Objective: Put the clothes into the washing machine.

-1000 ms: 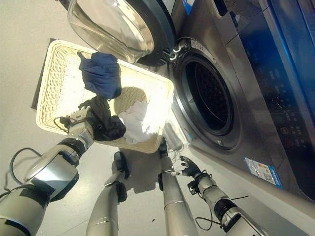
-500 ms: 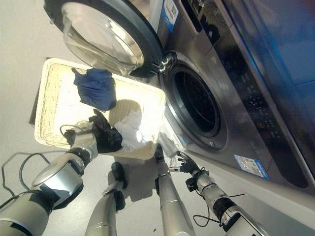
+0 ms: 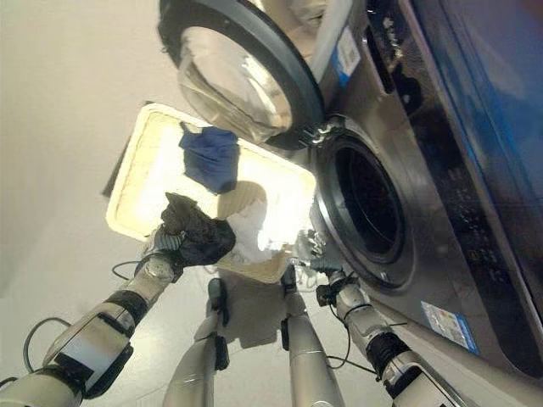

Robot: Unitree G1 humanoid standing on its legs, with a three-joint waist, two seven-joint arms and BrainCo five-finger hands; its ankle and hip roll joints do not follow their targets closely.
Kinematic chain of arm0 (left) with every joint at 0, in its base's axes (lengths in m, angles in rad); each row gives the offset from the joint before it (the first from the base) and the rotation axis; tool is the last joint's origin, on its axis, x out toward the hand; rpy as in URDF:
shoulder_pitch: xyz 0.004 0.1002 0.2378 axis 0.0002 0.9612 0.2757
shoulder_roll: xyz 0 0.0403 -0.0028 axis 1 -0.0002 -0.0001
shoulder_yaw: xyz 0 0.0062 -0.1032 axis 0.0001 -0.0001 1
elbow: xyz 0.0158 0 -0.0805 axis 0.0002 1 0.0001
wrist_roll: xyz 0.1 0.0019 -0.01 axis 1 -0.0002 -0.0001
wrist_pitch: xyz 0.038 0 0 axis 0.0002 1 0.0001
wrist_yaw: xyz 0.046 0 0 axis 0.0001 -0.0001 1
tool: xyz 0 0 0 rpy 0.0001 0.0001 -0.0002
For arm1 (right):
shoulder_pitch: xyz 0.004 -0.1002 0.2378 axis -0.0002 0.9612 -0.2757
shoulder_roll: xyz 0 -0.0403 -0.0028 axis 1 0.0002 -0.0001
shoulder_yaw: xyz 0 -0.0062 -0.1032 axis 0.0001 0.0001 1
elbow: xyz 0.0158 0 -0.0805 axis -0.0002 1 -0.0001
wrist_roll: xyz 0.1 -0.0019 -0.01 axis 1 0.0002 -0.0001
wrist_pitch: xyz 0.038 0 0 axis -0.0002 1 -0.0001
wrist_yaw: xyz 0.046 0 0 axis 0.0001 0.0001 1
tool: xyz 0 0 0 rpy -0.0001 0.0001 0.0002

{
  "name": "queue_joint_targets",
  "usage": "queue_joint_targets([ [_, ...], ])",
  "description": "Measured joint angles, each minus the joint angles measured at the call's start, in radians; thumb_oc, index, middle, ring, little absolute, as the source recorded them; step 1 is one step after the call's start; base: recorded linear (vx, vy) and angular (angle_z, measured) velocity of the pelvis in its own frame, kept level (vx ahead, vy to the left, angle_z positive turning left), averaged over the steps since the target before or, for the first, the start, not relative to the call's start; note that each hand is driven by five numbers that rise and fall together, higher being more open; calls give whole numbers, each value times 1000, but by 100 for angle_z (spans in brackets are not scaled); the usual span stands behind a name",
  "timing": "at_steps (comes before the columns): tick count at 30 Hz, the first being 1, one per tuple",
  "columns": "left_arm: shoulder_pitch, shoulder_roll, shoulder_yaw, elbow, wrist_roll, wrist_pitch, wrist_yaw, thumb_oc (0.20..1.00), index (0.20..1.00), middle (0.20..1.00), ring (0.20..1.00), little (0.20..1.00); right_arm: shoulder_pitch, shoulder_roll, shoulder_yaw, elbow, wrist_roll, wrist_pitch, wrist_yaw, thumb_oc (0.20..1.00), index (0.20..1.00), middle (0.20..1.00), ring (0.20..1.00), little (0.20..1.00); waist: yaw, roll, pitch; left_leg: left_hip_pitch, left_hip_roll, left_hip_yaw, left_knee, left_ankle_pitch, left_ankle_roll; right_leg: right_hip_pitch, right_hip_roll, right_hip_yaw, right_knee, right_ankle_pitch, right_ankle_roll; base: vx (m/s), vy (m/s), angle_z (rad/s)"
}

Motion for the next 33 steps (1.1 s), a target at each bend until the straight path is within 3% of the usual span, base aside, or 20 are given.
queue_joint_targets([
  [6,71,1,48,-120,-90,-36,57,200,200,200,200,200,-18,-6,-13,-85,-2,1,-7,1000,1000,1000,1000,1000,45,10,6,33,3,-28,-56,40,-7,40,-1,-48,-20,-2,-1,-25,-5,21],
  [11,158,-9,74,-260,-189,-119,-30,200,200,200,200,200,-11,-8,-10,-141,-78,6,-3,1000,1000,1000,1000,1000,70,15,9,61,4,-55,-89,61,-11,73,-1,-77,-35,-2,-1,-9,-6,15],
  [16,214,-13,61,-399,-397,-206,-337,200,200,200,200,200,-34,-60,-3,-176,-240,52,12,1000,1000,1000,1000,1000,91,30,18,85,3,-81,-116,81,-8,106,-4,-104,-51,-1,-1,-7,9,16],
  [20,227,-26,57,-461,-572,-206,-605,200,200,200,200,200,-79,-83,11,-176,-280,86,44,1000,1000,1000,1000,1000,118,35,20,86,2,-86,-116,87,-7,116,-5,-115,-55,-1,-1,-9,16,9],
  [21,233,-20,36,-493,-636,-191,-712,200,200,200,200,200,-102,-88,18,-170,-277,102,69,1000,1000,1000,1000,1000,116,45,25,87,1,-89,-116,91,-6,125,-7,-127,-60,-1,-1,-1,14,16],
  [23,234,-17,14,-518,-668,-175,-803,200,200,200,200,200,-115,-90,21,-168,-276,117,90,1000,1000,1000,1000,1000,118,49,25,88,1,-90,-116,91,-6,127,-8,-129,-60,-1,-1,-3,14,8],
  [27,231,1,-8,-542,-726,-133,-929,200,200,200,200,200,-149,-89,65,-168,-276,144,133,1000,1000,1000,1000,1000,118,51,25,97,-2,-91,-117,91,-7,137,-11,-132,-61,-1,-1,0,0,0],
  [33,216,47,-49,-579,-753,-95,-996,200,200,200,200,200,-169,-112,127,-168,-276,205,192,1000,1000,1000,1000,1000,117,66,28,101,-3,-91,-121,91,-8,140,-12,-132,-62,-1,-1,0,0,0],
])
